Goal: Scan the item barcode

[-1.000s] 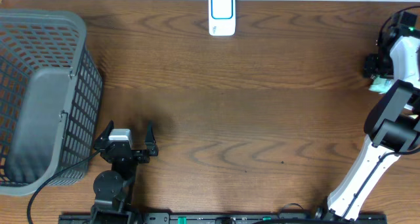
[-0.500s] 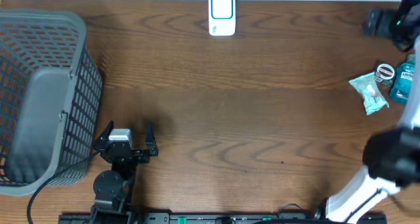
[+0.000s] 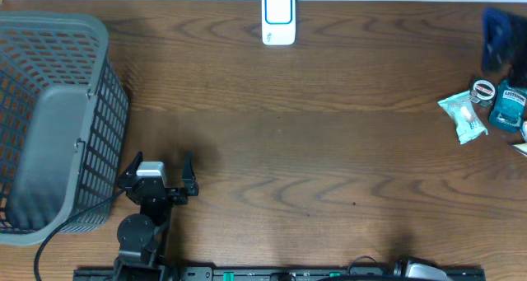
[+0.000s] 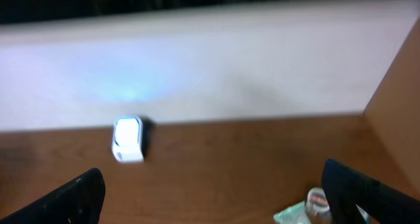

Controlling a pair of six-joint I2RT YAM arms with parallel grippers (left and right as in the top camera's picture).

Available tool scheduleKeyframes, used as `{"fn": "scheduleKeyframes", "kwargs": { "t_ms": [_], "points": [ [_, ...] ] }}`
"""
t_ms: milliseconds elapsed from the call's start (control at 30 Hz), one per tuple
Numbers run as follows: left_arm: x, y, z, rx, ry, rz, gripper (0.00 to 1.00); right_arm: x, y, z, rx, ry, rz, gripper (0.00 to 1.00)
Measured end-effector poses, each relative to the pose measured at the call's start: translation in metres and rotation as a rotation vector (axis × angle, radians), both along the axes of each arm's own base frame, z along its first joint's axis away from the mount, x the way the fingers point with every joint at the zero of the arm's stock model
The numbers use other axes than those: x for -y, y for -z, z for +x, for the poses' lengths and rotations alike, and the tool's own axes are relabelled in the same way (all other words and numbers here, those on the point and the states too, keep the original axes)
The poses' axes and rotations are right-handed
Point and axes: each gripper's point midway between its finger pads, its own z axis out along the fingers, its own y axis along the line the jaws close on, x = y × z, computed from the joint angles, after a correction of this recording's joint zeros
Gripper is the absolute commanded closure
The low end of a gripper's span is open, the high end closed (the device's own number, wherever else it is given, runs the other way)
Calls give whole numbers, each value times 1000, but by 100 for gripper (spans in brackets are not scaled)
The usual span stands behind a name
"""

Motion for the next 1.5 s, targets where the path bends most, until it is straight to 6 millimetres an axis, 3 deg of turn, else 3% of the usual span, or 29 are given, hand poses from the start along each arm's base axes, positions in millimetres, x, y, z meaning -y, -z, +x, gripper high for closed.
{"fn": "scheduleKeyframes", "kwargs": {
  "t_ms": [167, 400, 533, 667, 833, 1000, 1167, 1500],
  "points": [
    [0, 0, 0, 0, 0, 0, 2, -19, -41, -78, 176, -6, -40, 1],
    [0, 0, 0, 0, 0, 0, 2, -42, -70, -172, 373, -10, -87, 1],
    [0, 0, 0, 0, 0, 0, 2, -53, -63, -218, 417, -11, -96, 1],
    [0, 0, 0, 0, 0, 0, 2, -63, -34, -257, 379, -13, -84, 1],
    [0, 0, 0, 0, 0, 0, 2, -70, 1, -286, 312, -12, -64, 1],
    [0, 0, 0, 0, 0, 0, 2, -67, 46, -295, 154, 17, -36, 1],
    [0, 0, 0, 0, 0, 0, 2, -64, 55, -311, 177, 11, -45, 1],
    [0, 0, 0, 0, 0, 0, 2, -64, 76, -364, 308, -26, -67, 1]
  ]
}}
